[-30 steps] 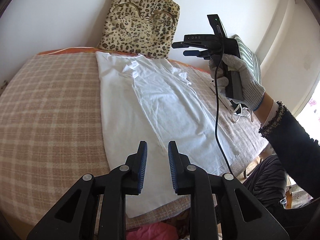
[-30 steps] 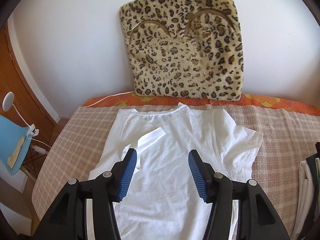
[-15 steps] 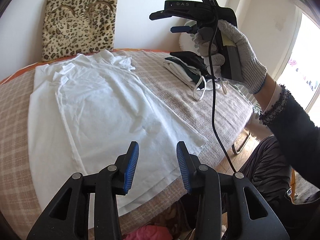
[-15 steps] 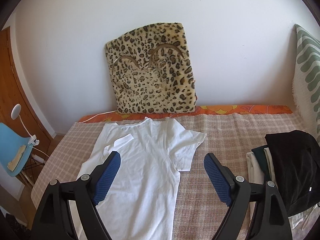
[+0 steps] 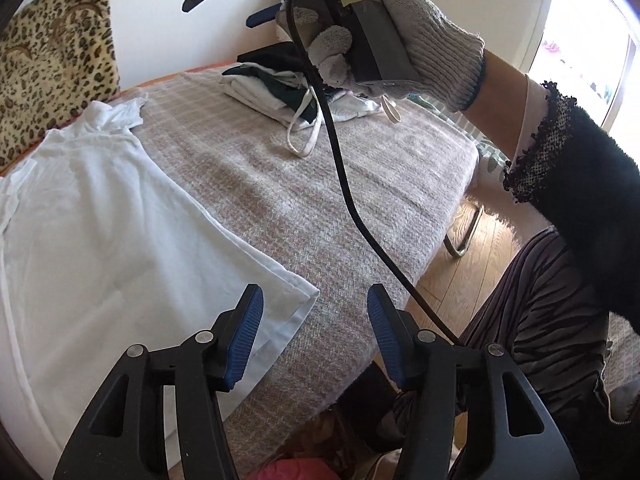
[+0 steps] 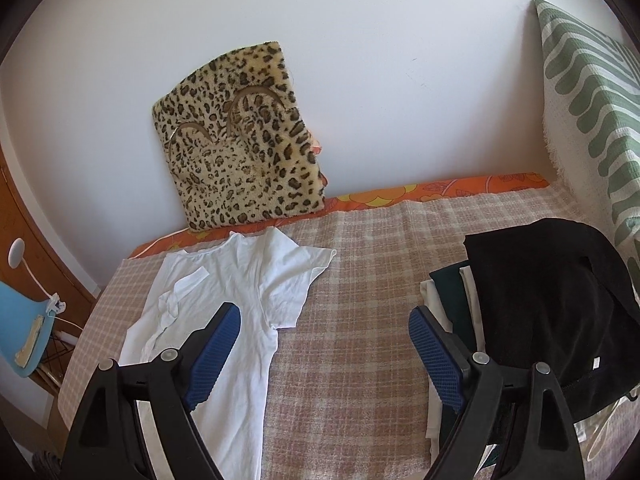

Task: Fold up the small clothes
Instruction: 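Grasp the opposite side edge at the hem with left tool while right tool grasps near the shoulder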

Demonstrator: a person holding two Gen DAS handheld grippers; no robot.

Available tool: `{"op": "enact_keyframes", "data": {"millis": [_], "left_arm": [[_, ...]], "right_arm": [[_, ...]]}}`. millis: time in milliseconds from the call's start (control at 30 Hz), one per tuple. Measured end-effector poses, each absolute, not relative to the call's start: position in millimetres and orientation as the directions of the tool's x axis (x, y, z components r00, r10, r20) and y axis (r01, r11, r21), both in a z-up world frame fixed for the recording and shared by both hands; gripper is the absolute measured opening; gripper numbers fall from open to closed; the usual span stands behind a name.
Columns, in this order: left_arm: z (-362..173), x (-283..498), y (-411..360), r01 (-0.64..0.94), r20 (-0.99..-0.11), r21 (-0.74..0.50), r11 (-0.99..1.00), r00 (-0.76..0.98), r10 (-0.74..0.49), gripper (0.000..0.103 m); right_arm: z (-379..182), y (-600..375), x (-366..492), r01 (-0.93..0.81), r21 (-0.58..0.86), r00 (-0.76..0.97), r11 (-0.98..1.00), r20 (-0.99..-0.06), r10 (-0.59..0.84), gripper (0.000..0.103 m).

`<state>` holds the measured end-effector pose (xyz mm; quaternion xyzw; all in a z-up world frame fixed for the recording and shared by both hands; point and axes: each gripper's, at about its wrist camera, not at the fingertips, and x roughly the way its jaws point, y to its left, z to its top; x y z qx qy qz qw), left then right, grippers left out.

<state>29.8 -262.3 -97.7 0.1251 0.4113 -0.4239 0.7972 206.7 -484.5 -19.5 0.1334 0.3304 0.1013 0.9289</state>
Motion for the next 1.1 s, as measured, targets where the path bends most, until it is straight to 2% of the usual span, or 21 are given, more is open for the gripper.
{"op": "enact_keyframes", "data": {"millis": [200, 233, 300, 433, 467, 567, 667, 800, 1100], "left_arm": [[-116.4, 43.1, -272.5, 0.749, -0.800, -0.124, 0.651, 0.313, -0.512, 0.053], [-117.9, 44.0, -271.9, 0.748, -0.800, -0.121, 0.653, 0.316, -0.510, 0.050], [-118.4, 43.7, -273.7, 0.757, -0.799, -0.088, 0.648, 0.335, -0.500, 0.042], [-118.9, 52.7, -273.0, 0.771, -0.790, -0.116, 0.626, 0.311, -0.529, 0.009], [-118.3, 56.5, -271.1, 0.769, -0.786, -0.139, 0.623, 0.297, -0.542, 0.006], [-114.6, 69.8, -261.9, 0.737, -0.772, -0.248, 0.629, 0.242, -0.587, 0.005], [-106.4, 72.0, -252.4, 0.717, -0.749, -0.289, 0.635, 0.244, -0.616, 0.005], [-99.3, 73.4, -246.3, 0.705, -0.730, -0.315, 0.636, 0.248, -0.637, 0.005], [-102.4, 81.2, -233.9, 0.683, -0.694, -0.384, 0.622, 0.231, -0.682, 0.005]], "right_arm": [[-21.1, -490.1, 213.4, -0.109, 0.332, 0.758, 0.937, -0.582, 0.295, 0.088], [-21.1, -490.8, 215.7, -0.113, 0.336, 0.757, 0.935, -0.580, 0.300, 0.088], [-21.7, -490.8, 222.0, -0.120, 0.345, 0.753, 0.931, -0.579, 0.312, 0.088], [-26.7, -486.4, 241.3, -0.123, 0.357, 0.738, 0.926, -0.590, 0.326, 0.088], [-28.5, -484.1, 247.1, -0.126, 0.364, 0.734, 0.923, -0.592, 0.333, 0.088], [-37.2, -475.1, 267.9, -0.132, 0.372, 0.712, 0.919, -0.609, 0.349, 0.088], [-51.9, -467.9, 293.9, -0.121, 0.387, 0.689, 0.914, -0.630, 0.358, 0.087], [-79.8, -464.2, 333.2, -0.087, 0.434, 0.656, 0.897, -0.652, 0.380, 0.071], [-123.4, -453.1, 400.5, -0.034, 0.447, 0.591, 0.894, -0.712, 0.378, 0.055]]}}
